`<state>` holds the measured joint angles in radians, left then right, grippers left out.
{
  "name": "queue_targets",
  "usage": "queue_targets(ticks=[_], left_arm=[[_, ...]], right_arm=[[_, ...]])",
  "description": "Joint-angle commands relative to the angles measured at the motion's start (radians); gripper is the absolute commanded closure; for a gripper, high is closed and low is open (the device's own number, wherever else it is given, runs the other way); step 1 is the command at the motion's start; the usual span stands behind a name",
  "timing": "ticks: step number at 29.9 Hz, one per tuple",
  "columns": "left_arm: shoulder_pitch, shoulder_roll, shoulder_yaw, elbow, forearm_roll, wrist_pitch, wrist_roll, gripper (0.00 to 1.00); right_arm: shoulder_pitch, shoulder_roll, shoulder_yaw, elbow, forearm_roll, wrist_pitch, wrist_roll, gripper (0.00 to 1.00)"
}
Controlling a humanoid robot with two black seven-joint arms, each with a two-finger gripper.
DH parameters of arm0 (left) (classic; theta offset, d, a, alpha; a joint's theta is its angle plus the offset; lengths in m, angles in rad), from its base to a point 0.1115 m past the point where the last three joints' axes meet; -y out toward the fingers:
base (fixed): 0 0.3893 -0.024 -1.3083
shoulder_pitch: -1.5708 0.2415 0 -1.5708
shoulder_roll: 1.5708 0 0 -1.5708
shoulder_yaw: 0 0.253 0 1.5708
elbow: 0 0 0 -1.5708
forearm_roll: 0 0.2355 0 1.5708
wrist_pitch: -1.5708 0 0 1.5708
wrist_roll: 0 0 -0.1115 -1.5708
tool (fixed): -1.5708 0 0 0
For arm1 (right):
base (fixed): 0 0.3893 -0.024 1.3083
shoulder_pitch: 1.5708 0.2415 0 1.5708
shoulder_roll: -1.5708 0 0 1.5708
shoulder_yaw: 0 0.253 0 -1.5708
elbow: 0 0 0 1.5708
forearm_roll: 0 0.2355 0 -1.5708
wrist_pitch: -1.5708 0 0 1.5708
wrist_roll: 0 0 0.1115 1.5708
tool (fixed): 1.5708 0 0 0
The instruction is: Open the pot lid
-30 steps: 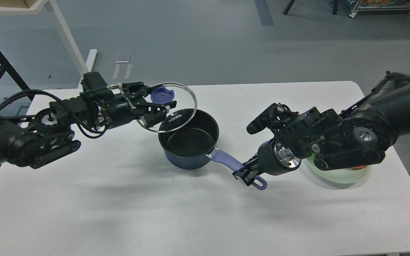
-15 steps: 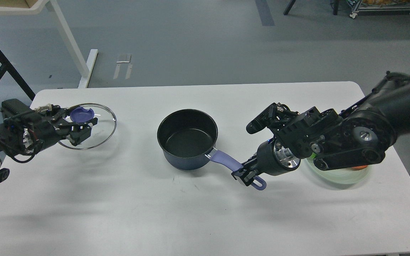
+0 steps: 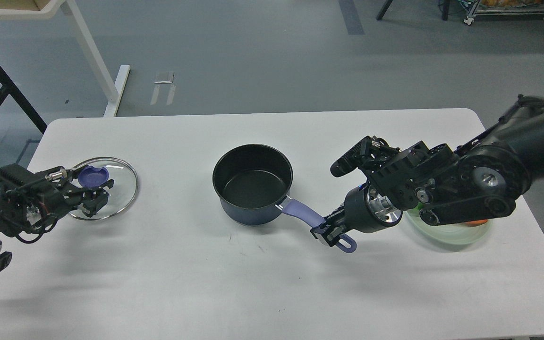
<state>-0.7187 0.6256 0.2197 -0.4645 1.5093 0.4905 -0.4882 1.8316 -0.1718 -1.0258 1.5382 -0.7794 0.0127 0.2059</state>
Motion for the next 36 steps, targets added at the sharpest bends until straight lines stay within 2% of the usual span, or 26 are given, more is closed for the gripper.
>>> queue_targets(ticks=[1, 5, 10, 13, 15, 17, 20, 27, 30, 32, 36], left_arm=[[0.004, -0.001, 0.001, 0.000, -0.004, -0.002, 0.000, 0.30], [0.001, 0.002, 0.001, 0.000, -0.043, -0.002, 0.000, 0.19], [-0.011, 0.005, -0.002, 0.000, -0.106, -0.002, 0.000, 0.11], [-0.021, 0.008, -0.008, 0.000, -0.216, -0.002, 0.000, 0.04], [-0.050, 0.008, 0.000, 0.000, -0.322, -0.002, 0.000, 0.02], [-0.086, 0.008, 0.000, -0.002, -0.391, -0.021, 0.000, 0.01], [-0.151, 0.008, -0.003, -0.002, -0.472, -0.114, 0.000, 0.01], [-0.261, 0.013, -0.014, -0.009, -0.763, -0.335, 0.000, 0.01], [-0.310, 0.011, -0.016, -0.009, -0.967, -0.453, 0.000, 0.01], [-0.341, 0.005, -0.010, 0.001, -1.081, -0.484, 0.000, 0.01], [-0.347, -0.024, -0.028, 0.001, -1.173, -0.491, 0.000, 0.01]], right_arm=[[0.000, 0.001, 0.003, -0.001, 0.000, 0.001, 0.000, 0.81], [0.000, 0.001, 0.004, -0.003, 0.000, 0.000, 0.000, 0.77], [0.000, 0.001, 0.007, -0.003, -0.001, 0.000, 0.000, 0.70], [0.000, 0.001, 0.016, -0.003, 0.000, 0.000, 0.000, 0.61], [0.000, 0.000, 0.018, -0.004, 0.002, 0.000, 0.000, 0.45], [0.002, 0.000, 0.020, -0.004, 0.002, -0.003, 0.001, 0.23], [0.003, -0.012, 0.042, -0.006, 0.003, -0.003, 0.003, 0.03], [0.006, -0.101, 0.118, -0.016, 0.008, -0.010, 0.004, 0.02], [-0.008, -0.205, 0.215, -0.072, 0.060, -0.013, 0.006, 0.02], [-0.069, -0.305, 0.336, -0.101, 0.109, -0.003, 0.006, 0.01], [-0.268, -0.440, 0.625, -0.116, 0.114, -0.003, 0.003, 0.01]])
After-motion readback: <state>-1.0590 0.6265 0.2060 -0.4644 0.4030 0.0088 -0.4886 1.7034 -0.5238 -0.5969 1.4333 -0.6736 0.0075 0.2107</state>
